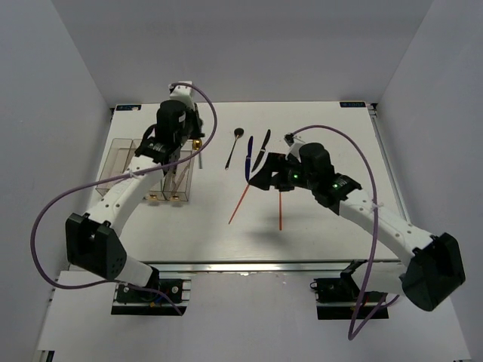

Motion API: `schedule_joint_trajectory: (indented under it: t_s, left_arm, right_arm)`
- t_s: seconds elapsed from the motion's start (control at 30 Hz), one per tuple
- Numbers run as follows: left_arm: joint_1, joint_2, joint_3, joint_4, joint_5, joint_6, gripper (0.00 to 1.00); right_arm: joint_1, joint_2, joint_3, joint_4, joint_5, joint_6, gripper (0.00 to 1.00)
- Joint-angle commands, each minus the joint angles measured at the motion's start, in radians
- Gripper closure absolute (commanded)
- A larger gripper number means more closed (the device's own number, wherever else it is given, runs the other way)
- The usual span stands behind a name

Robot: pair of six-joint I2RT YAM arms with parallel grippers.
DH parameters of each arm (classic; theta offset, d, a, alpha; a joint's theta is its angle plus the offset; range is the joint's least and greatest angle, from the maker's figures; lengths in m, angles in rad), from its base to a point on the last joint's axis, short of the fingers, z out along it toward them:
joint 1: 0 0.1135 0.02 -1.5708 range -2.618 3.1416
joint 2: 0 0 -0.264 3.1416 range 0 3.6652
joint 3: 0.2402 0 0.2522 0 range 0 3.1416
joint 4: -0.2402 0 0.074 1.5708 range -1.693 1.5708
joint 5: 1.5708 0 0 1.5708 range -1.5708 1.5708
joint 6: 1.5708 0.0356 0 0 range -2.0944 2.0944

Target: Sort the eating utensils into containers

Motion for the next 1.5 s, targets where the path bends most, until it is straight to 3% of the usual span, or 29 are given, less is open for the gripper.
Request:
schedule_joint_trajectory:
  t_s: [0.0, 0.1, 0.13, 0.2, 0.33, 0.63, 0.67, 0.7, 0.83, 0.87, 0.93, 1.1, 1.2, 1.23, 1.27, 1.3, 1.37, 1.47]
  left_arm:
    - [0.036, 0.106, 0.086, -0.442, -0.577, 0.486, 1.0]
    - [0.147, 0.231, 0.202, -0.482, -0.563, 0.437, 1.0]
    - [0.199, 0.26, 0.231, -0.493, -0.47, 0.426, 1.0]
    - [0.217, 0.329, 0.267, -0.501, -0.429, 0.436, 1.0]
    - [0.233, 0.352, 0.192, -0.389, -0.345, 0.449, 1.0]
    - [0.237, 0.321, 0.071, -0.26, -0.447, 0.475, 1.0]
    - [0.237, 0.323, 0.071, -0.266, -0.426, 0.469, 0.82]
    - [0.237, 0.326, 0.063, -0.267, -0.427, 0.458, 0.73]
    - [0.239, 0.328, 0.032, -0.248, -0.463, 0.444, 0.56]
    - [0.239, 0.328, 0.031, -0.244, -0.461, 0.444, 0.45]
    - [0.239, 0.329, 0.032, -0.244, -0.461, 0.433, 0.36]
    - [0.244, 0.305, 0.02, -0.228, -0.463, 0.403, 0.23]
    - [0.242, 0.274, 0.025, -0.225, -0.44, 0.377, 0.22]
    - [0.244, 0.262, 0.023, -0.232, -0.437, 0.367, 0.21]
    - [0.242, 0.239, 0.031, -0.246, -0.423, 0.34, 0.07]
    - [0.241, 0.223, 0.05, -0.278, -0.411, 0.308, 0.02]
    - [0.241, 0.173, 0.06, -0.301, -0.351, 0.25, 0.02]
    - [0.241, -0.003, -0.004, -0.304, -0.37, 0.19, 0.02]
  right_arm:
    - [-0.026, -0.093, -0.035, -0.099, 0.173, -0.094, 0.11]
    - [-0.037, -0.102, -0.043, -0.156, 0.186, -0.145, 0.11]
    - [-0.043, -0.107, -0.043, -0.167, 0.188, -0.159, 0.11]
    - [-0.046, -0.116, -0.043, -0.198, 0.202, -0.199, 0.11]
    - [-0.057, -0.165, -0.068, -0.189, 0.225, -0.239, 0.11]
    - [-0.067, -0.135, -0.091, -0.115, 0.158, -0.21, 0.11]
    - [-0.067, -0.121, -0.086, -0.101, 0.147, -0.208, 0.11]
    - [-0.067, -0.084, -0.059, -0.101, 0.141, -0.208, 0.11]
    - [-0.066, 0.046, 0.087, -0.17, 0.232, -0.191, 0.11]
    - [-0.066, 0.08, 0.121, -0.208, 0.255, -0.179, 0.11]
    - [-0.066, 0.172, 0.214, -0.23, 0.345, -0.162, 0.11]
    - [-0.066, 0.444, 0.446, -0.341, 0.515, -0.145, 0.11]
    - [-0.084, 0.646, 0.659, -0.42, 0.608, -0.154, 0.11]
    - [-0.093, 0.701, 0.801, -0.449, 0.611, -0.148, 0.11]
    - [-0.102, 0.762, 0.873, -0.483, 0.625, -0.141, 0.11]
    - [-0.115, 0.872, 0.941, -0.509, 0.647, -0.127, 0.12]
    - [-0.127, 0.974, 1.132, -0.56, 0.682, -0.121, 0.14]
    - [-0.152, 1.17, 1.352, -0.639, 0.72, -0.101, 0.17]
